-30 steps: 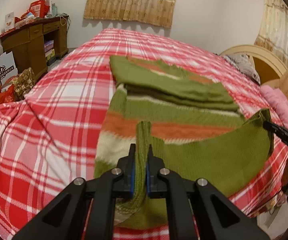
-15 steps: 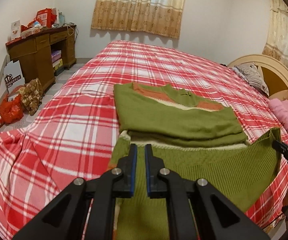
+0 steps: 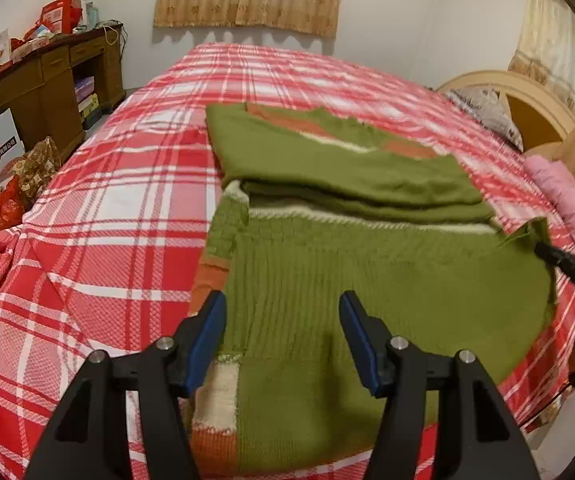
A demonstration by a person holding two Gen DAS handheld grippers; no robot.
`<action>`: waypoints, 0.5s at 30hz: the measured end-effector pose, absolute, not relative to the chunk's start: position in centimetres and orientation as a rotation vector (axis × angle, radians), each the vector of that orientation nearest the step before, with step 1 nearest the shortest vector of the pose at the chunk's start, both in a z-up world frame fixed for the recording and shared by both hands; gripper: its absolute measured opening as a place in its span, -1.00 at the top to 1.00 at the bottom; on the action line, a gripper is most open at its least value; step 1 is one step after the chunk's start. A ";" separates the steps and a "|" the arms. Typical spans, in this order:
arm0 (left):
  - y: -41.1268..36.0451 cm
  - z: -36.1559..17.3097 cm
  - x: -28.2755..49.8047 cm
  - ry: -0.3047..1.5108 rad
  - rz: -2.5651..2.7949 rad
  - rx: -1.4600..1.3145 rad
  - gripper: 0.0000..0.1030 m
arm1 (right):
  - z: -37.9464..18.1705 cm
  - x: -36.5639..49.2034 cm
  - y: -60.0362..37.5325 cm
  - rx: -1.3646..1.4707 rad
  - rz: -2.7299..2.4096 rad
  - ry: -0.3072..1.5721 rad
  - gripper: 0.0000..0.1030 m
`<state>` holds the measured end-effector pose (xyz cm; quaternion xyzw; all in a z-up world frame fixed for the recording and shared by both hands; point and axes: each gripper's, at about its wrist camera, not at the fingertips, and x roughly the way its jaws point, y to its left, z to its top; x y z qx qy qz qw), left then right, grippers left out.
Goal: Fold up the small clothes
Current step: 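Lift the ribbed hem with both grippers and fold it toward the collar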
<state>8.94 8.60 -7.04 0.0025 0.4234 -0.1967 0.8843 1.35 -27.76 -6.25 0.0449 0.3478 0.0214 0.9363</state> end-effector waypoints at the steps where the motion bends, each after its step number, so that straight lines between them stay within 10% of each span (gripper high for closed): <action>1: 8.4 -7.3 9.0 0.886 -0.404 0.011 -0.19 | -6.3 1.4 -27.7 0.091 0.046 0.711 0.75; 15: 9.5 -8.4 9.6 0.912 -0.365 -0.018 -0.19 | -7.3 1.6 -28.2 0.124 0.045 0.746 0.75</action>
